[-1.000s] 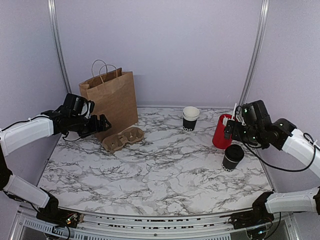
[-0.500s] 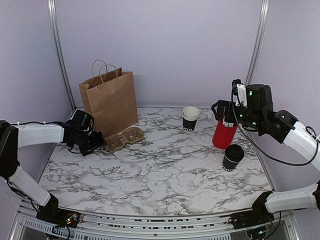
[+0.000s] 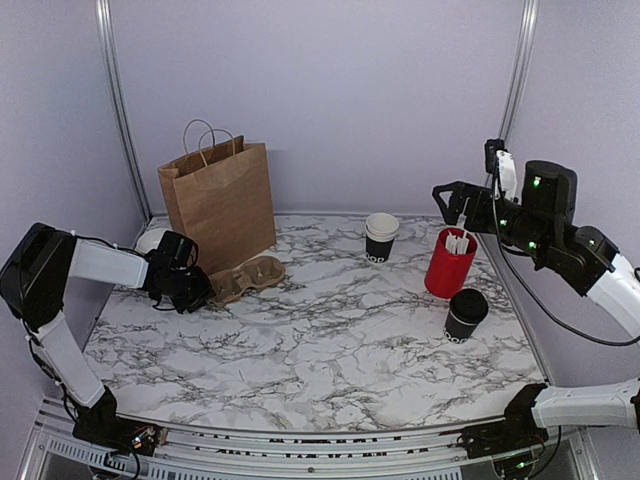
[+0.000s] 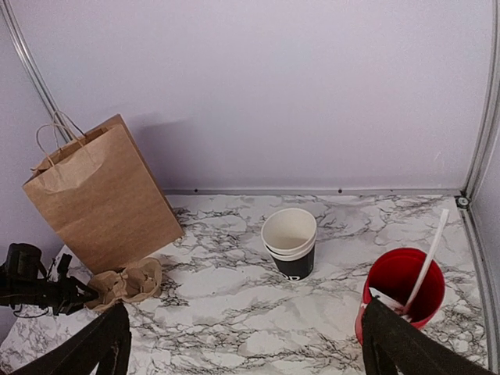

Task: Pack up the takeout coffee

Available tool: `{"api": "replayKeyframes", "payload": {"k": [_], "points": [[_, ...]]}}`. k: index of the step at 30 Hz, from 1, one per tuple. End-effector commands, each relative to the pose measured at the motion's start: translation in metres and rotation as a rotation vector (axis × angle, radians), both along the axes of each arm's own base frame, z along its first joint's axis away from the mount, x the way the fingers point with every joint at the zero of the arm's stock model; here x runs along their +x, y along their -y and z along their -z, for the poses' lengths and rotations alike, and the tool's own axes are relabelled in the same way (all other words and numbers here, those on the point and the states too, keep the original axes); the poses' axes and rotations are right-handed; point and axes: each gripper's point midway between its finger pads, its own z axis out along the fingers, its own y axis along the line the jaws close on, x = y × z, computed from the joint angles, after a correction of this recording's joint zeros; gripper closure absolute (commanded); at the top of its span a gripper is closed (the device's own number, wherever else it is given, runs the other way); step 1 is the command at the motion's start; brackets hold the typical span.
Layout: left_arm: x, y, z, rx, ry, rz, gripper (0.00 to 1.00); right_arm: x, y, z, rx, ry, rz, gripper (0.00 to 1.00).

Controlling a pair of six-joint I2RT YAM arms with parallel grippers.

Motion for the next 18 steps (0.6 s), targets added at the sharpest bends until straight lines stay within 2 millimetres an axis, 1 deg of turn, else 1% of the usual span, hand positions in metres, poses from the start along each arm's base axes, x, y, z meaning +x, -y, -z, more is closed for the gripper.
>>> {"api": "replayKeyframes", "payload": {"k": [1,5,8,13,18], "points": [[0.012,0.010,-0.006,-0.027,0.034,0.003,0.70,-0.004,-0.003,-0.018,0.030,0.052,-0.024,0.00],[0.008,0.017,-0.001,-0.026,0.021,0.011,0.83,-0.004,-0.007,-0.023,0.047,0.067,-0.043,0.00],[0.006,0.022,-0.002,-0.028,0.024,0.017,0.88,-0.002,-0.010,-0.024,0.053,0.066,-0.054,0.00],[0.004,0.029,-0.005,-0.034,0.032,0.035,0.95,0.001,-0.015,-0.023,0.048,0.061,-0.063,0.00],[0.001,0.032,-0.010,-0.026,0.044,0.050,0.99,0.004,-0.017,-0.022,0.045,0.060,-0.067,0.00]]}}
